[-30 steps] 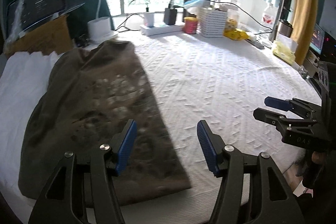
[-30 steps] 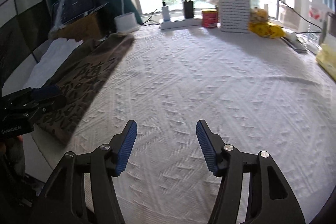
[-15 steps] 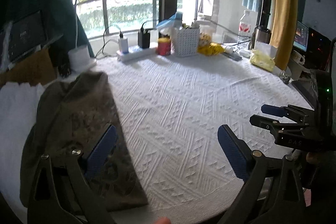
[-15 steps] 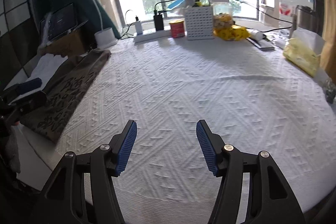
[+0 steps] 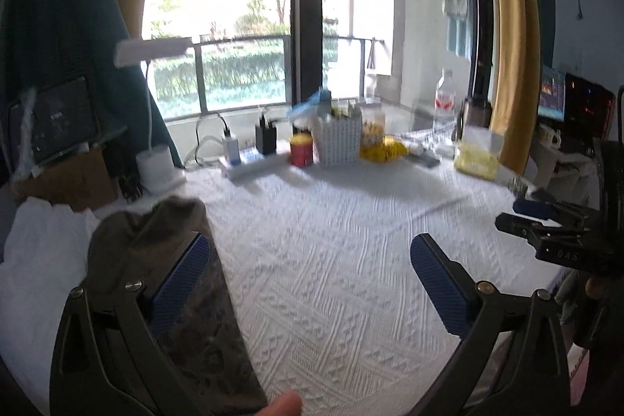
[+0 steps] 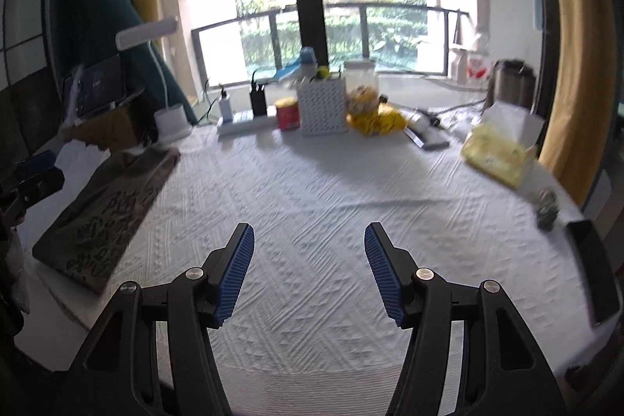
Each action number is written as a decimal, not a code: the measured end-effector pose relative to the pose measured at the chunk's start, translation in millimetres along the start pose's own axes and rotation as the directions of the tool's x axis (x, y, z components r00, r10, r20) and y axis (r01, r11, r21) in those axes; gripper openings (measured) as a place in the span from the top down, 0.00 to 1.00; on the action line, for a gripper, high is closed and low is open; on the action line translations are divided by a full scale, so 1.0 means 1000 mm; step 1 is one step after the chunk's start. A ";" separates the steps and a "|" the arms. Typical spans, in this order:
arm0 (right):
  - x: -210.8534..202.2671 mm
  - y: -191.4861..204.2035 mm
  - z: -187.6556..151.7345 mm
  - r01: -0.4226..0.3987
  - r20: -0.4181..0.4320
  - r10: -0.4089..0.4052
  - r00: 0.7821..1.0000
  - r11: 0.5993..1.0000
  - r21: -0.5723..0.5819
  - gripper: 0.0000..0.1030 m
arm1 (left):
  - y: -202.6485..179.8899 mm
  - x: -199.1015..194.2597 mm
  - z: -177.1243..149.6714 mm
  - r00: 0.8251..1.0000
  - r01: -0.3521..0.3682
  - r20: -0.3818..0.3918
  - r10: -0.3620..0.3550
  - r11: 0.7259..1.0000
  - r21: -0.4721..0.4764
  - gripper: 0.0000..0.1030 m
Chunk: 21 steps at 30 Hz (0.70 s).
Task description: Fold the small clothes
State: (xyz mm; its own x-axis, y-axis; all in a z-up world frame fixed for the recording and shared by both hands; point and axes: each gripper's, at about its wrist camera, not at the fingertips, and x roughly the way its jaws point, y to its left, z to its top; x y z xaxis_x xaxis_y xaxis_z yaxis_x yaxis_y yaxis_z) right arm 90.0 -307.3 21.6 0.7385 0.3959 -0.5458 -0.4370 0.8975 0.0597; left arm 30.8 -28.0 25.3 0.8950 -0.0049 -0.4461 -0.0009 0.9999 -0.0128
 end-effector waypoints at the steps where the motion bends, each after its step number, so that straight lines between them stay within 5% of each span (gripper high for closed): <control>1: -0.005 -0.002 0.004 0.001 0.014 -0.001 1.000 1.000 0.002 0.39 | 0.000 -0.004 0.003 1.000 -0.004 0.018 0.004 1.000 -0.005 0.01; 14: -0.069 0.003 0.044 0.023 0.191 -0.018 0.981 0.999 -0.023 0.39 | -0.004 -0.046 0.033 0.976 -0.045 0.215 0.036 0.998 0.035 0.01; 21: -0.109 0.010 0.058 0.101 0.324 -0.089 0.942 0.995 -0.020 0.39 | 0.005 -0.068 0.041 0.954 -0.079 0.290 0.076 0.997 0.000 0.01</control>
State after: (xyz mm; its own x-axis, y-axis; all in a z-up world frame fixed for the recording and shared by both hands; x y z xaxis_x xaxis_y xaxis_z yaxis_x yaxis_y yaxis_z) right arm 34.7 -330.8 130.1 0.9008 0.3562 -0.2485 -0.3707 0.9287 -0.0128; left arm -12.2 -22.5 92.3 0.9831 0.0744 -0.1670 -0.0715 0.9972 0.0229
